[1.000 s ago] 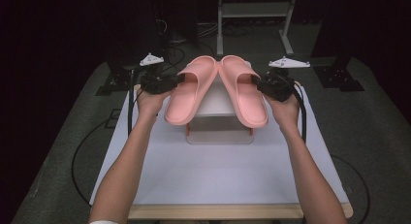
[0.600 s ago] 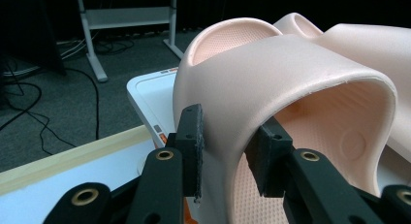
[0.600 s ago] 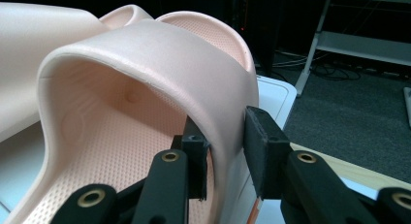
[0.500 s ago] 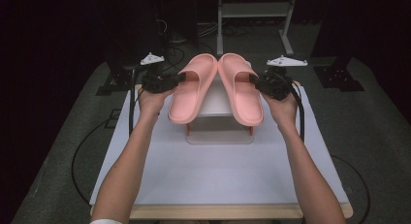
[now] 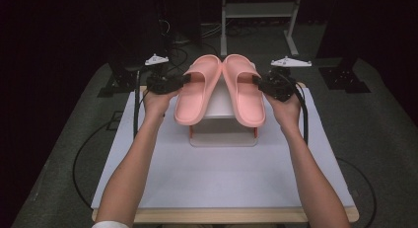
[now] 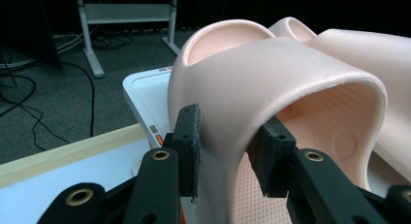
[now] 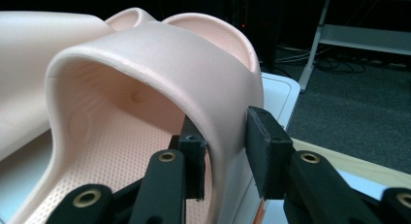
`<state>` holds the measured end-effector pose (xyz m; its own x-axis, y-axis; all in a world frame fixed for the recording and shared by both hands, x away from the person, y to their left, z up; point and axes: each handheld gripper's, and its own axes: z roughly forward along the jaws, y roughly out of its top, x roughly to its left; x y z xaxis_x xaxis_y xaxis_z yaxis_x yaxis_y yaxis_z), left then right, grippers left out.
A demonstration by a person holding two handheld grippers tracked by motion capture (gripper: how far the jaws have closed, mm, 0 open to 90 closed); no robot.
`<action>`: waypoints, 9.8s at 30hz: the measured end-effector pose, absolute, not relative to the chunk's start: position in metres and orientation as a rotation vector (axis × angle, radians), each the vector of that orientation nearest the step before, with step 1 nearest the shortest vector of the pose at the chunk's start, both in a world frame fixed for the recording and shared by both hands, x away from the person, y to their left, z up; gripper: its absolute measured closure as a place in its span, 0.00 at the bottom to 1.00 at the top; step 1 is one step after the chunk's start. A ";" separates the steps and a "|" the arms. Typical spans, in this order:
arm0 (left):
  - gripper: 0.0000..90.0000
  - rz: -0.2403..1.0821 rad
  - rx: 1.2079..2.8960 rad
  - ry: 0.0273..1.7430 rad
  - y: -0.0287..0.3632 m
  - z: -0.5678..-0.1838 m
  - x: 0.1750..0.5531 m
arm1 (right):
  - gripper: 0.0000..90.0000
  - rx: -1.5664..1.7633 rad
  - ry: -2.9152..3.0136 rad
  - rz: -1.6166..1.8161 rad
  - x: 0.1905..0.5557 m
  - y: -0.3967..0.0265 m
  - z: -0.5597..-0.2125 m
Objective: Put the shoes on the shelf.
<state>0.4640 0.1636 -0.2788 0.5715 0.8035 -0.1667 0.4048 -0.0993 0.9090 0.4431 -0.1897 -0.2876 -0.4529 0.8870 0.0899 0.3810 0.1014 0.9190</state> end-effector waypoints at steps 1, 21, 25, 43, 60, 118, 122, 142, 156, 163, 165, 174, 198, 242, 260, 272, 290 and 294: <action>0.74 0.458 1.718 1.009 0.163 -0.279 0.465 | 0.76 1.235 1.888 1.334 0.443 -0.190 -0.288; 0.70 0.439 1.708 1.031 0.153 -0.285 0.470 | 0.75 1.258 1.871 1.326 0.449 -0.188 -0.291; 0.70 0.437 1.709 1.031 0.152 -0.285 0.470 | 0.75 1.272 1.870 1.331 0.450 -0.188 -0.292; 0.67 0.423 1.706 1.044 0.148 -0.288 0.474 | 0.73 1.303 1.886 1.328 0.457 -0.180 -0.299; 0.68 0.404 1.694 1.059 0.146 -0.293 0.483 | 0.72 1.344 1.854 1.312 0.468 -0.166 -0.299; 0.66 0.447 1.683 1.050 0.132 -0.297 0.508 | 0.70 1.357 1.817 1.249 0.495 -0.164 -0.299; 0.66 0.459 1.687 1.048 0.130 -0.297 0.509 | 0.70 1.363 1.815 1.251 0.496 -0.165 -0.299; 0.63 0.486 1.691 1.038 0.131 -0.298 0.506 | 0.64 1.371 1.816 1.283 0.497 -0.167 -0.300; 0.58 0.529 1.693 1.021 0.139 -0.290 0.489 | 0.59 1.332 1.812 1.310 0.480 -0.166 -0.293; 0.56 0.530 1.692 1.012 0.142 -0.293 0.482 | 0.59 1.327 1.814 1.321 0.473 -0.173 -0.295; 0.55 0.524 1.688 1.004 0.142 -0.293 0.479 | 0.60 1.327 1.816 1.329 0.470 -0.176 -0.294; 0.54 0.526 1.694 0.976 0.144 -0.295 0.465 | 0.57 1.322 1.821 1.352 0.456 -0.186 -0.300; 0.48 0.533 1.676 0.952 0.160 -0.298 0.433 | 0.53 1.282 1.841 1.383 0.425 -0.200 -0.303; 0.29 0.542 1.666 0.905 0.176 -0.312 0.394 | 0.42 1.224 1.869 1.433 0.385 -0.217 -0.318; 0.26 0.541 1.652 0.876 0.181 -0.319 0.370 | 0.40 1.229 1.877 1.433 0.369 -0.229 -0.333; 0.23 0.541 1.659 0.880 0.183 -0.329 0.362 | 0.37 1.239 1.887 1.436 0.361 -0.235 -0.345; 0.22 0.537 1.654 0.902 0.189 -0.349 0.354 | 0.31 1.248 1.910 1.444 0.353 -0.241 -0.363; 0.22 0.535 1.658 0.895 0.191 -0.353 0.350 | 0.29 1.244 1.904 1.434 0.351 -0.241 -0.367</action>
